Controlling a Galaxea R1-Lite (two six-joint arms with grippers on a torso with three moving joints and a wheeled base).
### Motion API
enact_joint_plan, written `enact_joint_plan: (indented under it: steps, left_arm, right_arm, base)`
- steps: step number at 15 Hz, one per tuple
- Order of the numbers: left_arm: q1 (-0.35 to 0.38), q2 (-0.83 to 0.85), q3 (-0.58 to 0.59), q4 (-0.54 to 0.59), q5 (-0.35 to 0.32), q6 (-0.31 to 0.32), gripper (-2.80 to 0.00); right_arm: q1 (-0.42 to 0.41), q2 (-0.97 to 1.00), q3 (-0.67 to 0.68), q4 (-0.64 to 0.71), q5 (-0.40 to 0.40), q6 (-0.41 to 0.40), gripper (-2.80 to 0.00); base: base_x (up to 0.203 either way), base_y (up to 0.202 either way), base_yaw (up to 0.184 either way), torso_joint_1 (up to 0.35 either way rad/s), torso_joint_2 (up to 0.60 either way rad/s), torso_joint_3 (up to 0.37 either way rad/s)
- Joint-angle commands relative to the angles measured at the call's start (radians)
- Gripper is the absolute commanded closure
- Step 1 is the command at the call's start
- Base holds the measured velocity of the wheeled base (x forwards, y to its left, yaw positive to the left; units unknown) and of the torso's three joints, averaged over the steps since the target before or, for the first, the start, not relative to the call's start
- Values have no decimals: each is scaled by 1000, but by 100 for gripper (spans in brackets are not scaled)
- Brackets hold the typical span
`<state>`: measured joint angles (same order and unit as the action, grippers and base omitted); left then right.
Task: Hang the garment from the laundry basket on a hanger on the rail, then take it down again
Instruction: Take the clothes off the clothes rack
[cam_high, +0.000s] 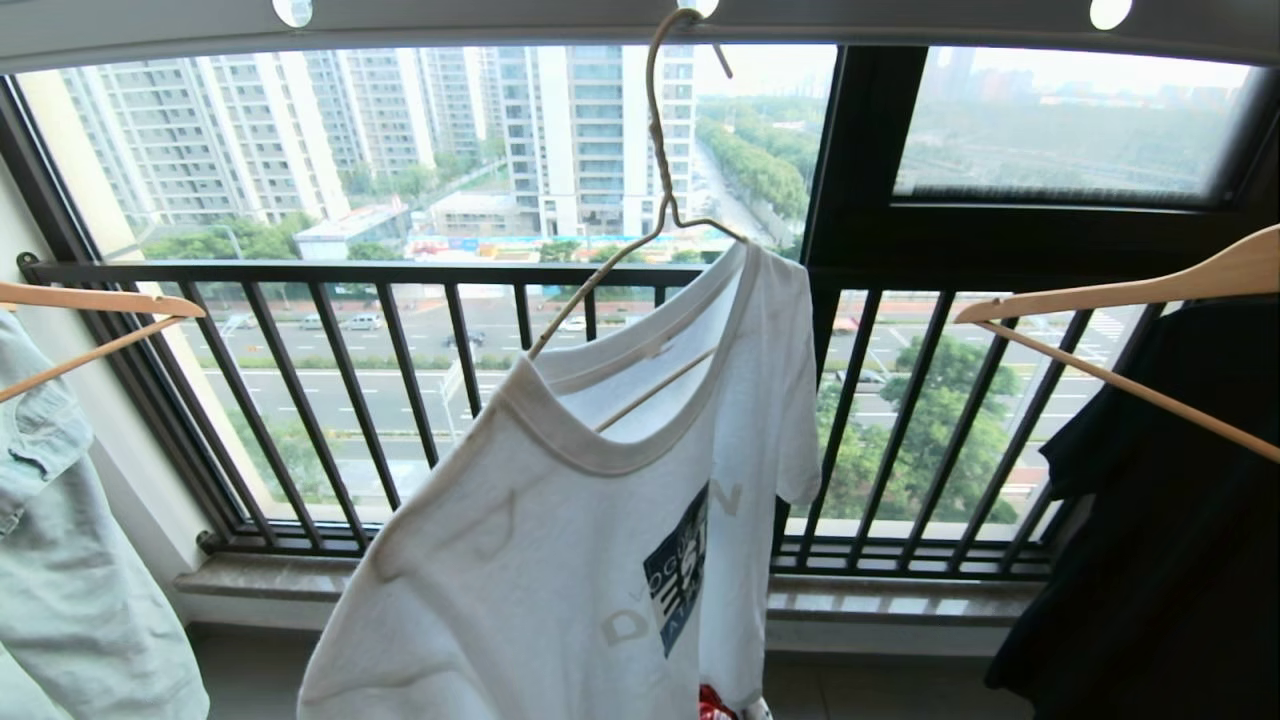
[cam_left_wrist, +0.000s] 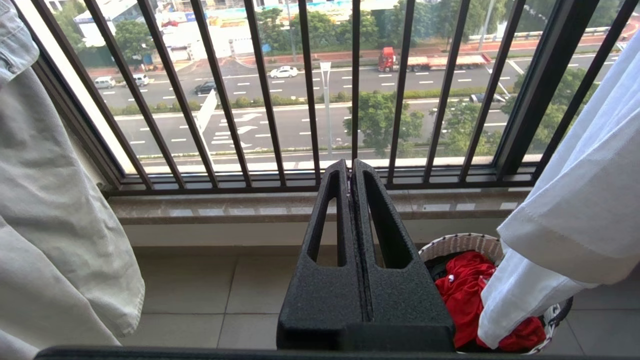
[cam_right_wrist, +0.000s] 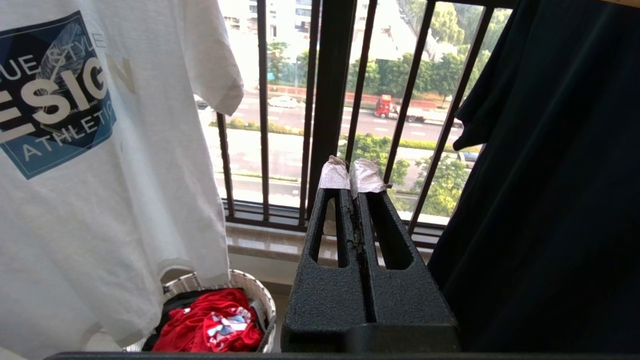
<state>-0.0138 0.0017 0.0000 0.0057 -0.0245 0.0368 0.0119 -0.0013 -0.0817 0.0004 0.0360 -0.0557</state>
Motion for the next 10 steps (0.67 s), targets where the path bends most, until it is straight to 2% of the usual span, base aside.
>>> enact_joint_plan:
  steps: [1,7,10]
  left_arm:
    - [0,0,1,0,0,0,0]
    - [0,0,0,0,0,0,0]
    - [0,0,0,0,0,0,0]
  right_arm:
    - [0,1,7,0,1,3,0]
    - [0,1,82,-40,1,-4,0]
    - [0,1,82,4,-1,-2,0]
  base:
    - [0,0,0,0,0,0]
    - [0,0,0,0,0,0]
    - [0,0,0,0,0,0]
